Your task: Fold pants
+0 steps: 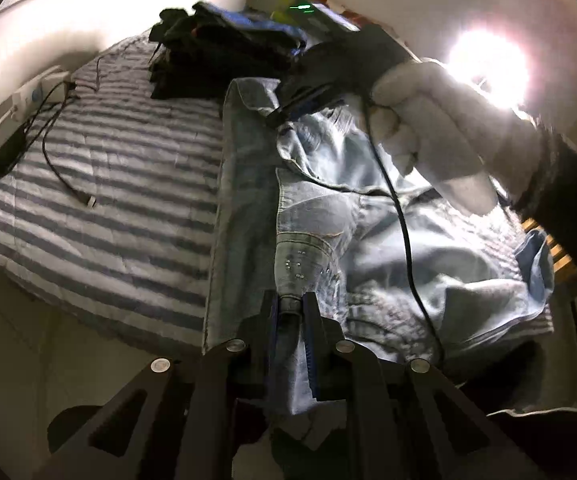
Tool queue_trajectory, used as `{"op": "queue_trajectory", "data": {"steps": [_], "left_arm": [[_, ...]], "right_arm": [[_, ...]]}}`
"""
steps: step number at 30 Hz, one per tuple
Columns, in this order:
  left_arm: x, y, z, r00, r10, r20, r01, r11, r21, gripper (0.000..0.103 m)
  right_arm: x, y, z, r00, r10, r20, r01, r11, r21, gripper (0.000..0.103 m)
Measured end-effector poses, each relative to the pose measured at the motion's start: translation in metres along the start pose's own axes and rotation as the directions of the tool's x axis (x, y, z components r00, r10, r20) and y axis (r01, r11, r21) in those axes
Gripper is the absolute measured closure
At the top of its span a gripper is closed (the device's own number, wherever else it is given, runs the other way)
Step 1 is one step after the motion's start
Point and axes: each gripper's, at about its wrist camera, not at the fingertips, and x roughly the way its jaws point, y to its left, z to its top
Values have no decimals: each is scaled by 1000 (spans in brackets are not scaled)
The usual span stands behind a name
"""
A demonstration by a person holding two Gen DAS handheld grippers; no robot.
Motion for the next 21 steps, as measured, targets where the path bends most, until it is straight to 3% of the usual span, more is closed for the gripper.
{"op": "queue_trajectory", "data": {"steps": [5,6,9,12,16,17,18,19,20,21], "left_arm": [[-27,-2,18,996,-10,90,9,1000,15,91],[-34,3,21,994,-24,107,24,1000,0,97],[-51,25,24,985,88,148,-84,996,-34,103],[-38,59,19,993,82,81,-72,990,-124,103],[-10,60,14,999,43,13,-41,994,-103,103],[1,55,15,1000,6,-12,-7,996,-90,97],[12,50,17,999,-20,-42,16,996,-82,74],[24,44,18,996,-38,-77,32,997,-71,59],[34,39,18,994,-40,-101,34,998,-56,34],[39,35,16,993,-32,-110,27,999,-45,34]], "right_arm": [[-84,-17,10,980,84,181,-96,994,58,94],[-92,-11,23,975,86,204,-95,995,38,94],[-94,14,50,965,-6,262,14,999,-29,94],[-43,21,70,987,22,159,-25,1000,13,94],[-2,17,47,996,19,87,-20,1000,10,94],[2,18,43,997,17,79,-17,1000,0,94],[3,19,41,997,15,71,-15,1000,-8,94],[4,18,38,998,18,62,-18,1000,-9,94],[3,17,38,998,22,59,-22,1000,-5,94],[2,15,35,998,24,60,-24,1000,-5,94]]}}
